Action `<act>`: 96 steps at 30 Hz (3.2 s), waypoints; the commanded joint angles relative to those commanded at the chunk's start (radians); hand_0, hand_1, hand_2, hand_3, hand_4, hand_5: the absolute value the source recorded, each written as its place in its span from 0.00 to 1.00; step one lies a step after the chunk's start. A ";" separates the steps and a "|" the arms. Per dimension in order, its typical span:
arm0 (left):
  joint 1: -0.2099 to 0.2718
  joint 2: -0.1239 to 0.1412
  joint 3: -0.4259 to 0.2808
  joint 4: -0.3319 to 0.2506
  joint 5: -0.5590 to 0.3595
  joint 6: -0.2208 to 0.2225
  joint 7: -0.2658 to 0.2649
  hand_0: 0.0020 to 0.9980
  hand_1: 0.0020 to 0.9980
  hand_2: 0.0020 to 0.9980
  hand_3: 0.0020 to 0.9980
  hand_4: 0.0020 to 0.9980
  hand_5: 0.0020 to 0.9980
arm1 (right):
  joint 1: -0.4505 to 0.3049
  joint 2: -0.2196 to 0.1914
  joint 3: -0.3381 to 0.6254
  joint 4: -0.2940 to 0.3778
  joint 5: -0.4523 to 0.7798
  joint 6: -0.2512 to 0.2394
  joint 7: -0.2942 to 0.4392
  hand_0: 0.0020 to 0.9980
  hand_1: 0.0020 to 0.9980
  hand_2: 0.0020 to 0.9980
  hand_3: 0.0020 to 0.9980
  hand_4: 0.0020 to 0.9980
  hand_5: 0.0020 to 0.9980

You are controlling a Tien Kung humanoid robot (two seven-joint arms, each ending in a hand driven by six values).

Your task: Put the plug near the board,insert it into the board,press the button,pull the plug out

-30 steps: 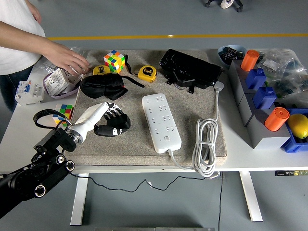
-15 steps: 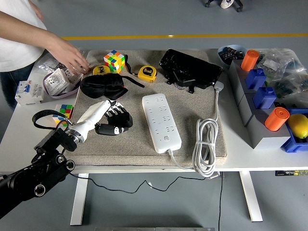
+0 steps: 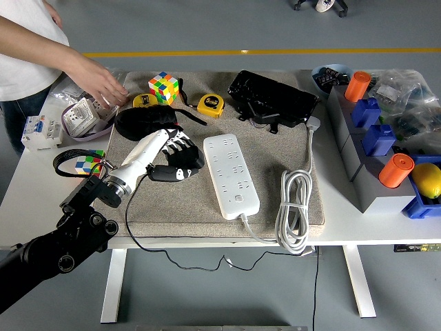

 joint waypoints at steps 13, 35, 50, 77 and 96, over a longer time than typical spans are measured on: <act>-0.035 -0.049 0.065 0.046 -0.014 0.047 -0.020 0.32 0.43 0.46 0.53 0.82 0.00 | -0.003 0.001 -0.003 -0.001 0.005 0.000 0.000 0.68 0.69 0.69 0.59 1.00 0.59; -0.082 -0.116 0.133 0.139 -0.033 0.080 -0.041 0.32 0.44 0.46 0.53 0.82 0.00 | 0.000 0.000 -0.005 0.001 0.002 0.000 0.001 0.68 0.69 0.69 0.59 1.00 0.59; -0.097 -0.128 0.148 0.196 -0.032 0.092 -0.056 0.32 0.44 0.47 0.53 0.82 0.00 | 0.000 -0.001 -0.001 0.004 -0.002 0.000 0.001 0.68 0.69 0.69 0.59 1.00 0.58; -0.091 -0.119 0.153 0.220 -0.028 0.089 -0.064 0.32 0.44 0.47 0.53 0.83 0.00 | -0.001 -0.001 0.011 0.009 -0.016 0.000 0.002 0.68 0.69 0.69 0.59 1.00 0.58; -0.092 -0.119 0.148 0.222 -0.010 0.071 -0.049 0.37 0.52 0.57 0.57 0.87 0.00 | 0.000 -0.001 0.013 0.010 -0.019 0.000 0.002 0.68 0.69 0.69 0.59 1.00 0.58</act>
